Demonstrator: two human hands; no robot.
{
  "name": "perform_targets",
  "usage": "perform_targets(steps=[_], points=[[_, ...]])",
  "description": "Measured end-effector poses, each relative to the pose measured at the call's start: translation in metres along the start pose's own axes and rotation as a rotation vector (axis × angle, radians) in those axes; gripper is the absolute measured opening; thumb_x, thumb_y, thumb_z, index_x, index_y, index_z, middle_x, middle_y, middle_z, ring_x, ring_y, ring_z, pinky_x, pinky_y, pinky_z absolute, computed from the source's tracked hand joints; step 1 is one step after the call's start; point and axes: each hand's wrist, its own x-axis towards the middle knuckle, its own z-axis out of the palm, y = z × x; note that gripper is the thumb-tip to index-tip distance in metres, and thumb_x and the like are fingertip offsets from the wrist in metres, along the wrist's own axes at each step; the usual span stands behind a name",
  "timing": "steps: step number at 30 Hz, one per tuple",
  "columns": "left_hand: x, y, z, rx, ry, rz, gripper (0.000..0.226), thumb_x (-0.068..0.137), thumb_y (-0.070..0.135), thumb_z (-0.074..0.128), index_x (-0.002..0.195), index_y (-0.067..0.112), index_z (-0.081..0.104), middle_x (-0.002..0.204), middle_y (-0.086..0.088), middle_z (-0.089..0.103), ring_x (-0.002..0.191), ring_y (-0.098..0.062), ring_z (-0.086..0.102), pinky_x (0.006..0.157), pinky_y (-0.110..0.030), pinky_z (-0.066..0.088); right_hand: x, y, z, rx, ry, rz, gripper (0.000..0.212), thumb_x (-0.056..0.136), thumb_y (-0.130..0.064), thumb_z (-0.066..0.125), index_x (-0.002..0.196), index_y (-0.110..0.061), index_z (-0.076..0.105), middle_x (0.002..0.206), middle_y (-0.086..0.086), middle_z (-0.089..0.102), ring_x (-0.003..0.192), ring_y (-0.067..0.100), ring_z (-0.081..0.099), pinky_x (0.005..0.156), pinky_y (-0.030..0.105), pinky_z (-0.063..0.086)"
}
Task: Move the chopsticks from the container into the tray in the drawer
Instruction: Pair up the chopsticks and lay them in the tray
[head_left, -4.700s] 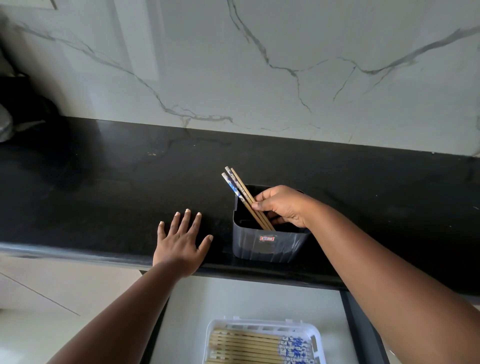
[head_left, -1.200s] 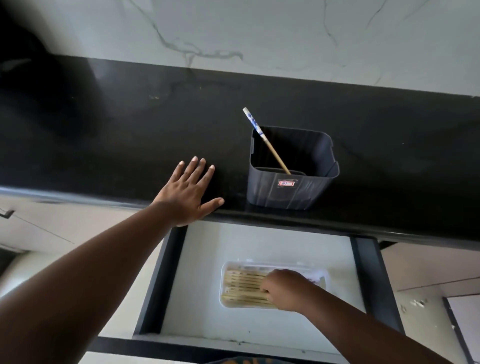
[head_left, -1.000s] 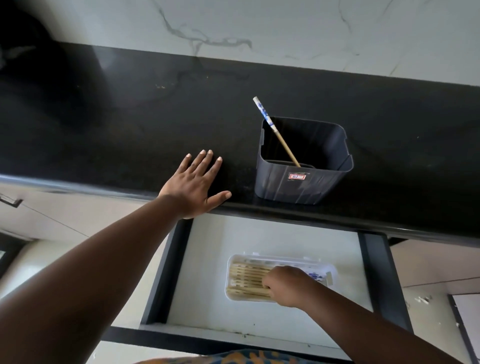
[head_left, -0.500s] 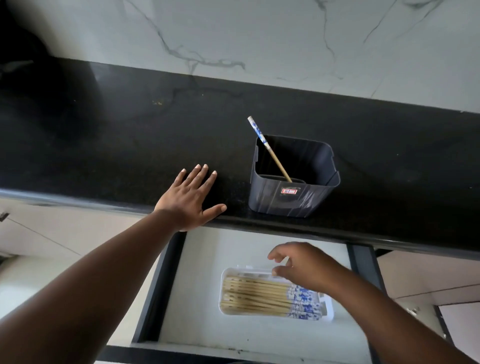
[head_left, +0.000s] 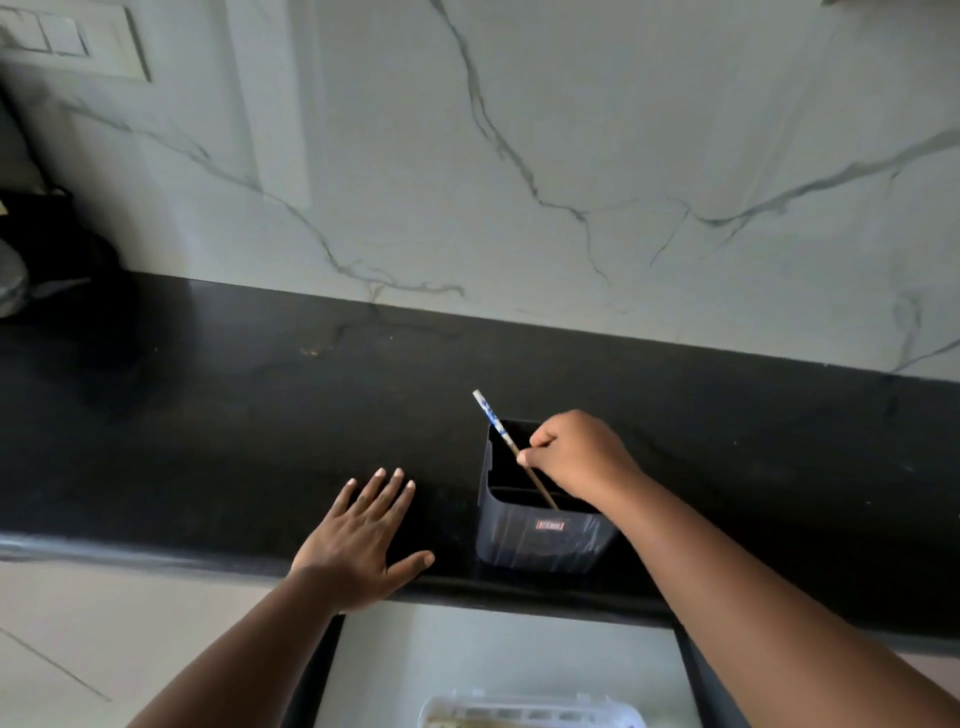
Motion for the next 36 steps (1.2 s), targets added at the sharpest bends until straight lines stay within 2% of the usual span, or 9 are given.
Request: perform_targets(steps=[5,10,16,19,22,26,30,33,36], points=[[0.000,-0.001,0.002,-0.031,0.026,-0.001,0.100,0.075,0.085,-0.003,0.153,0.024,-0.008,0.158,0.006,-0.017,0.143,-0.014,-0.026,0.116,-0.037,-0.017,0.012,-0.004,0.014,-0.146,-0.063,0.027,0.028,0.080,-0.026,0.069,0.056,-0.016,0.057,0.043,-0.003,0.042,0.040,0.015,0.043,0.044,0.026,0.030],[0.003,-0.002,0.007,-0.046,0.043,0.005,0.100,0.074,0.087,-0.003,0.153,0.026,-0.007,0.157,0.008,-0.017,0.143,-0.013,-0.026,0.115,-0.036,-0.020,0.005,-0.015,-0.005,-0.015,0.009,-0.020,0.035,0.077,-0.033,0.075,0.061,-0.005,0.060,0.047,0.006,0.052,0.043,0.016,0.047,0.049,0.026,0.036],[-0.002,0.004,-0.006,-0.086,0.135,-0.033,0.097,0.081,0.083,0.013,0.153,0.019,0.017,0.160,0.004,0.007,0.148,-0.018,0.002,0.111,-0.035,-0.022,-0.005,-0.064,-0.115,0.841,0.113,-0.212,0.007,0.075,-0.023,0.081,0.075,-0.016,0.078,0.074,0.008,0.076,0.063,0.018,0.072,0.058,0.026,0.058],[0.004,0.012,-0.041,-0.389,0.135,-0.131,0.091,0.085,0.073,0.038,0.151,0.030,-0.009,0.160,0.008,-0.010,0.148,-0.013,-0.005,0.113,-0.042,-0.017,-0.012,-0.085,-0.144,1.032,0.015,-0.209,0.019,0.068,-0.022,0.082,0.079,-0.007,0.077,0.075,0.011,0.075,0.062,0.021,0.071,0.059,0.029,0.058],[0.012,0.021,-0.117,-0.492,0.501,0.053,0.080,0.087,0.049,0.061,0.149,0.033,0.014,0.157,0.003,0.015,0.147,-0.022,0.019,0.119,-0.039,0.007,-0.017,-0.096,-0.145,1.071,-0.054,-0.155,0.018,0.075,-0.015,0.078,0.085,-0.001,0.073,0.074,0.013,0.073,0.060,0.019,0.069,0.059,0.031,0.059],[0.010,0.040,-0.219,-0.410,0.943,0.389,0.039,0.088,0.032,0.062,0.124,0.017,0.066,0.137,-0.016,0.053,0.122,-0.030,0.056,0.098,-0.040,0.048,-0.025,-0.099,-0.132,1.194,-0.161,-0.089,0.025,0.071,-0.018,0.079,0.087,0.000,0.071,0.074,0.012,0.072,0.061,0.018,0.069,0.057,0.029,0.058],[0.001,0.046,-0.269,-0.268,1.020,0.635,0.019,0.088,0.018,0.063,0.101,0.012,0.076,0.118,-0.010,0.068,0.105,-0.027,0.067,0.080,-0.040,0.058,-0.033,-0.102,-0.122,1.351,-0.331,-0.061,0.028,0.070,-0.023,0.078,0.088,-0.002,0.073,0.068,0.007,0.070,0.059,0.015,0.069,0.055,0.027,0.058],[-0.005,0.051,-0.285,-0.181,1.019,0.728,0.019,0.090,0.019,0.063,0.103,0.011,0.075,0.116,-0.007,0.069,0.108,-0.024,0.066,0.085,-0.035,0.056,-0.039,-0.103,-0.119,1.409,-0.420,-0.091,0.024,0.072,-0.026,0.078,0.085,-0.005,0.078,0.068,0.006,0.069,0.061,0.016,0.068,0.059,0.029,0.059],[-0.008,0.056,-0.298,-0.350,0.989,0.671,0.020,0.092,0.021,0.061,0.105,0.014,0.073,0.107,0.004,0.073,0.098,-0.012,0.068,0.084,-0.026,0.053,-0.050,-0.107,-0.118,1.238,-0.325,-0.058,0.041,0.072,-0.044,0.074,0.090,-0.007,0.075,0.077,0.009,0.073,0.066,0.021,0.071,0.059,0.032,0.059]])
